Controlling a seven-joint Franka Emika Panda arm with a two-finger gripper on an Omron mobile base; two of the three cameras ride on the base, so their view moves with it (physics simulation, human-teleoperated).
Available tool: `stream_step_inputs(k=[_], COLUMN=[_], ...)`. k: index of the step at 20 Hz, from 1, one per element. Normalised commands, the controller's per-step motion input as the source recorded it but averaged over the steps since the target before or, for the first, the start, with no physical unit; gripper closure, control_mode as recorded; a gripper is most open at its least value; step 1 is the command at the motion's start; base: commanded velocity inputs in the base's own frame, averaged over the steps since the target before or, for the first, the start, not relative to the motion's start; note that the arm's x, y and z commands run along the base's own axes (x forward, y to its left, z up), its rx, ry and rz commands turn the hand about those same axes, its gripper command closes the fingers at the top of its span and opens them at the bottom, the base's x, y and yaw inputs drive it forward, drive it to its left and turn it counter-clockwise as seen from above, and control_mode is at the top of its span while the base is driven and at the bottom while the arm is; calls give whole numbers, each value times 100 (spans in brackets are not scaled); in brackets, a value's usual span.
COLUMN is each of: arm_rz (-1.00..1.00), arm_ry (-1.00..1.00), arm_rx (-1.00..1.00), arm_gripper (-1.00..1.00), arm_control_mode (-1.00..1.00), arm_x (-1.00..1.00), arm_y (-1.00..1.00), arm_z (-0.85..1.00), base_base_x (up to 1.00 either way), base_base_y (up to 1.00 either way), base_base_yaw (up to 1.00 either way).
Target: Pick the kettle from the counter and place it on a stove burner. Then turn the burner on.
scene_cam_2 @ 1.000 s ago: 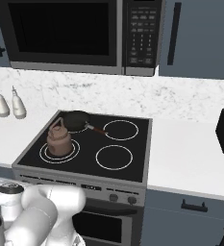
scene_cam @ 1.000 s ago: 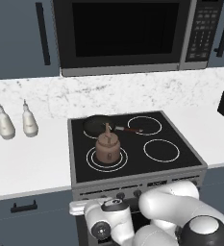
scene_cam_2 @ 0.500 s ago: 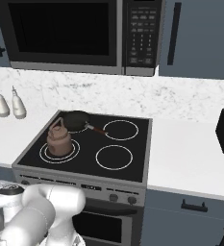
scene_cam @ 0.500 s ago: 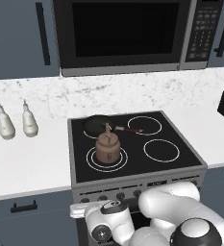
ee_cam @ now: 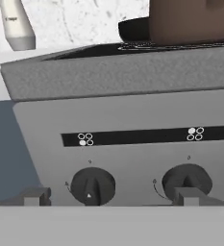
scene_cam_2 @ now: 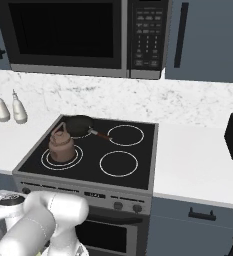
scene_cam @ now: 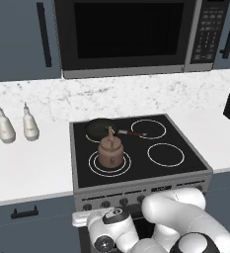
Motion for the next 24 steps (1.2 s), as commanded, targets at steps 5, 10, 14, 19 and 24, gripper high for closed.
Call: stream_step_inputs(k=[5, 10, 14, 19, 24], arm_rz=[0, 0, 0, 0, 0], arm_ry=[-13, -12, -4, 0, 2], arm_rx=[-3, -5, -13, -10, -2], arm_gripper=[-100, -100, -100, -100, -100], arm_control_mode=[-100, -100, -100, -100, -100], arm_x=[0, 0, 0, 0, 12], arm_y=[2, 19, 20, 6, -2], arm_z=[-18, -8, 0, 0, 0], base_base_x=[0, 0, 0, 0, 0], base_base_y=[0, 0, 0, 0, 0], base_base_yaw=[0, 0, 0, 0, 0])
